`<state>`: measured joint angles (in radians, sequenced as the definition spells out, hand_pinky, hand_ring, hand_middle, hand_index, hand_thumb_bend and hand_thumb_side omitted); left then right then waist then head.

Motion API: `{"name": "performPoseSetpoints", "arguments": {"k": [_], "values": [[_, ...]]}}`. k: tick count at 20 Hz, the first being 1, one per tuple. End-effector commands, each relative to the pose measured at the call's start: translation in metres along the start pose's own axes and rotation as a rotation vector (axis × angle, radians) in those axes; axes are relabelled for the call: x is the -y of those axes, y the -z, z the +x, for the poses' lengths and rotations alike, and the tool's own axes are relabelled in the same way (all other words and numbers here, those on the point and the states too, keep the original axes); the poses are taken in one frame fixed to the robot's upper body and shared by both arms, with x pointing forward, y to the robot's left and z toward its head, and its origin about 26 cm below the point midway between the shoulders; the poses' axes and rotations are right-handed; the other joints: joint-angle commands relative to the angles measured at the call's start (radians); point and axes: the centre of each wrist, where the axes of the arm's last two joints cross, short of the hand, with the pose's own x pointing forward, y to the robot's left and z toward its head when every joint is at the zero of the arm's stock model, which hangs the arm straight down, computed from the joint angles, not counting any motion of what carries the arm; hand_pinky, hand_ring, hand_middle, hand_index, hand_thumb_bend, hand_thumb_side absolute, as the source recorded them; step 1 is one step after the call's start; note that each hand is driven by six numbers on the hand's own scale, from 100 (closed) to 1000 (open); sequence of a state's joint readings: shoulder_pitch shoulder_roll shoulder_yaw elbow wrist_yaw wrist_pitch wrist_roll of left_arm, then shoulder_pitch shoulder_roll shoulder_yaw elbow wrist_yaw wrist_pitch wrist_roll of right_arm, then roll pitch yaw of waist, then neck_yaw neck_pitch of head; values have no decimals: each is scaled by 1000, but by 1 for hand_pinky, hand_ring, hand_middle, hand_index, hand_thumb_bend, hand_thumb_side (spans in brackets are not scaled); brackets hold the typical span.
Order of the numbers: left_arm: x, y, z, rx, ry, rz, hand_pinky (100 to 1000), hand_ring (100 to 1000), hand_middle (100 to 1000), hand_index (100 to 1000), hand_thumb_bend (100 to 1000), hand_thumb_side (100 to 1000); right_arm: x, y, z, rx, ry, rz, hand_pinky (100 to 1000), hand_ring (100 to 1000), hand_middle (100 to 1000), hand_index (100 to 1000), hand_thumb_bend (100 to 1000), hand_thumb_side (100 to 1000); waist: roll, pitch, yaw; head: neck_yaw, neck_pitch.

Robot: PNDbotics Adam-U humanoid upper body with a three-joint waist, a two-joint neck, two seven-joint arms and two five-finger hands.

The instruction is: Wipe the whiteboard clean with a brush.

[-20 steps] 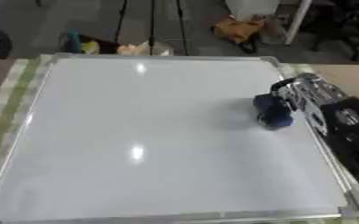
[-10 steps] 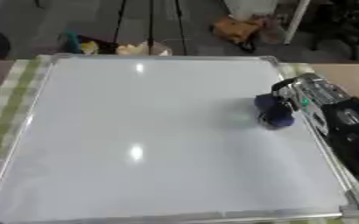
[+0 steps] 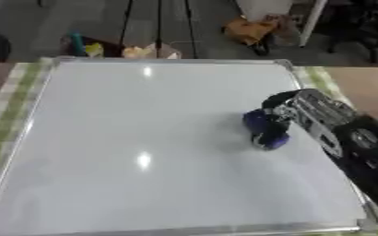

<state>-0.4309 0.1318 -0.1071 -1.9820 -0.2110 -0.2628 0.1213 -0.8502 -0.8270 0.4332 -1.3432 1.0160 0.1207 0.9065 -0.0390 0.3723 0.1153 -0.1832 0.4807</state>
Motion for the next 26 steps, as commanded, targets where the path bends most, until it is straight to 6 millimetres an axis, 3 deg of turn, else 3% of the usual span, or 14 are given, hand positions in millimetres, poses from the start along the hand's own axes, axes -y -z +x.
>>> {"name": "performPoseSetpoints", "arguments": {"k": [1,13,20,26], "values": [[0,4,6,30,-4,-9,421,833,731,633,100,918,7,-14,-3,-3,-50,-33,649,633,323,276,100,693,-1,-27,2,-2,-10],[1,4,6,28,-11,-11,423,832,731,634,100,919,1,-12,28,141,-180,-14,629,619,321,271,100,685,-20,-39,24,-7,-10],[2,5,6,31,-14,-12,424,831,730,635,100,919,19,-54,54,270,-203,-143,619,613,328,270,100,704,-28,-46,32,0,-8],[3,5,6,32,-17,-13,426,830,730,636,100,918,24,-73,65,308,-188,-197,622,662,438,350,100,770,-29,-52,42,0,-9]]}}
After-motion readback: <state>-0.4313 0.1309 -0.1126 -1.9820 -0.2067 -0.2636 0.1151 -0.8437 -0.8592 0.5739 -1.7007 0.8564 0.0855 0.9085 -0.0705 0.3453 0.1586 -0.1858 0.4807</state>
